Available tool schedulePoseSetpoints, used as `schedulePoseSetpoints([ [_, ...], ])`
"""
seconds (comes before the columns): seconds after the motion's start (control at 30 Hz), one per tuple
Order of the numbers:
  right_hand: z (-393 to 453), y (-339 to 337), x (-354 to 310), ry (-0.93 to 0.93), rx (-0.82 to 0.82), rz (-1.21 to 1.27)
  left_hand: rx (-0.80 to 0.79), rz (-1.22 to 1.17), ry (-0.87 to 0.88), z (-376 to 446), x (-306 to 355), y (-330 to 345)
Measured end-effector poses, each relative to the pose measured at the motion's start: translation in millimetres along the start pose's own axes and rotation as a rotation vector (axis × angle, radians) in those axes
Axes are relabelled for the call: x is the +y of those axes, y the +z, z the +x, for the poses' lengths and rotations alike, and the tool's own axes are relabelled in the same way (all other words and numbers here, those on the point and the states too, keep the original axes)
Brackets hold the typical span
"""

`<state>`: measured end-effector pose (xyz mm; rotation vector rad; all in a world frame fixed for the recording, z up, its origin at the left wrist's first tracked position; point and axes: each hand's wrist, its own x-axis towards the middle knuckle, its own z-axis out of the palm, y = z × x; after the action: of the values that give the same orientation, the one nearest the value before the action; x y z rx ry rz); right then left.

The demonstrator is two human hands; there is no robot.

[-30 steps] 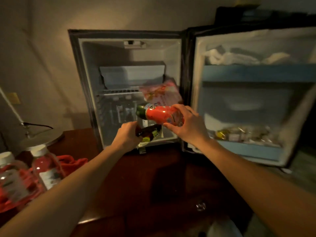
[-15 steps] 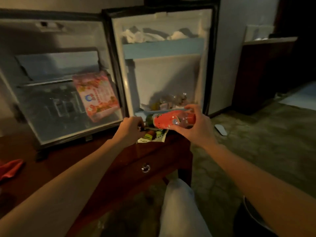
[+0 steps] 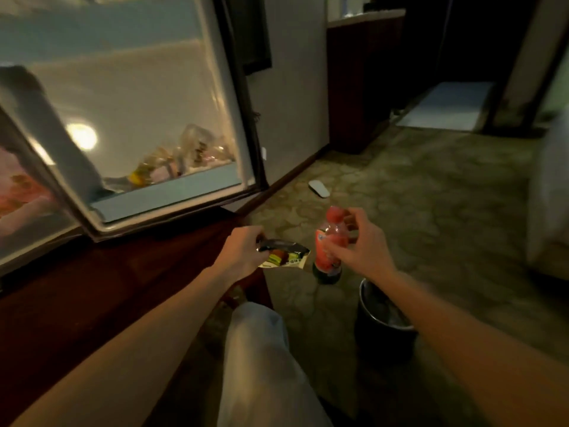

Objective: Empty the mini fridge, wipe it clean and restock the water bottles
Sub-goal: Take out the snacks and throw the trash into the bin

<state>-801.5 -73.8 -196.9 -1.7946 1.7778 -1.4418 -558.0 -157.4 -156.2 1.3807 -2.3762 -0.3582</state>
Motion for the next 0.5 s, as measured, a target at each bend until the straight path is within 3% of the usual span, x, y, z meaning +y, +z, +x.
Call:
schedulePoseSetpoints([
  [0.3,-44.7,-37.2,124.2,0.225,0.09,-0.143,-0.158,-0.019,0.024,49.3,45.5,135.5],
  [0.5,-57.9,-56.1,207.5,0.478,0.089,-0.158,-0.248,-0.044,0.028,81.0,72.3,221.5],
])
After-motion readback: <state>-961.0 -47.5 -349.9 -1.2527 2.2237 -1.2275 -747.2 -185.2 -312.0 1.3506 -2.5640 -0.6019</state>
